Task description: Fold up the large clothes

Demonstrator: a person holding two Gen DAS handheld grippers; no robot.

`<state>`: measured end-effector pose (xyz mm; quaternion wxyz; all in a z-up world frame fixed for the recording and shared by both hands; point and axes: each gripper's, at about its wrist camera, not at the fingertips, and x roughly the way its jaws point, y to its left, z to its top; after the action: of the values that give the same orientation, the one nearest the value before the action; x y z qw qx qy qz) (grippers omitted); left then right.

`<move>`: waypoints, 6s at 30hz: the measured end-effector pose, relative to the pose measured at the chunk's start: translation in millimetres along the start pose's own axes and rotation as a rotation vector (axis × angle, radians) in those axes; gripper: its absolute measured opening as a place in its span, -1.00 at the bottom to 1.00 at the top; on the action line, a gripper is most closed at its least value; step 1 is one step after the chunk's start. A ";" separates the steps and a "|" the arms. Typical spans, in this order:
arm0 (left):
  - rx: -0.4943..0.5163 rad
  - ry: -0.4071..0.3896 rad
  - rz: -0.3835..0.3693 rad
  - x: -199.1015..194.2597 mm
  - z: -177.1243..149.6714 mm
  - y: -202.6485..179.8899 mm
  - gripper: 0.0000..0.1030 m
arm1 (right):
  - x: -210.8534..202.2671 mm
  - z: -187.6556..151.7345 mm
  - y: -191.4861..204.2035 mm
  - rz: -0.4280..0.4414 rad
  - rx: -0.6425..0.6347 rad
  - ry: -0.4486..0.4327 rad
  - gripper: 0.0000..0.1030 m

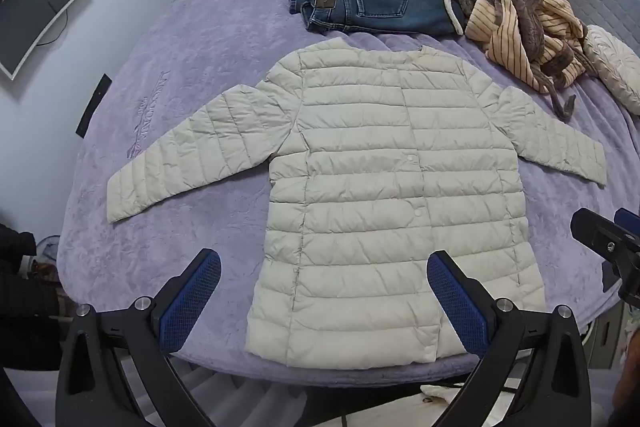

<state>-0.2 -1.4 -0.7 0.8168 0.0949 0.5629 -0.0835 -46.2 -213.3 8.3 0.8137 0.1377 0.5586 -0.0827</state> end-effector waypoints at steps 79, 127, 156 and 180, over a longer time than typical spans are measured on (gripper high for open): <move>-0.140 -0.009 0.048 8.0 13.7 24.6 1.00 | 27.2 12.2 5.8 0.005 -0.004 0.071 1.00; -0.139 -0.008 0.040 9.4 10.1 21.0 1.00 | 20.4 12.5 11.5 -0.024 -0.028 0.070 1.00; -0.226 0.073 -0.070 44.6 3.0 72.5 1.00 | 31.8 9.5 30.5 -0.058 -0.038 0.124 1.00; -0.766 0.037 -0.084 208.9 -31.1 315.9 1.00 | 167.9 29.8 183.8 0.062 -0.182 0.331 1.00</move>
<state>122.2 306.0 -187.6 0.7788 -0.2391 0.5711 0.1011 94.1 -45.1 -113.8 0.7220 0.0925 0.6855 0.0171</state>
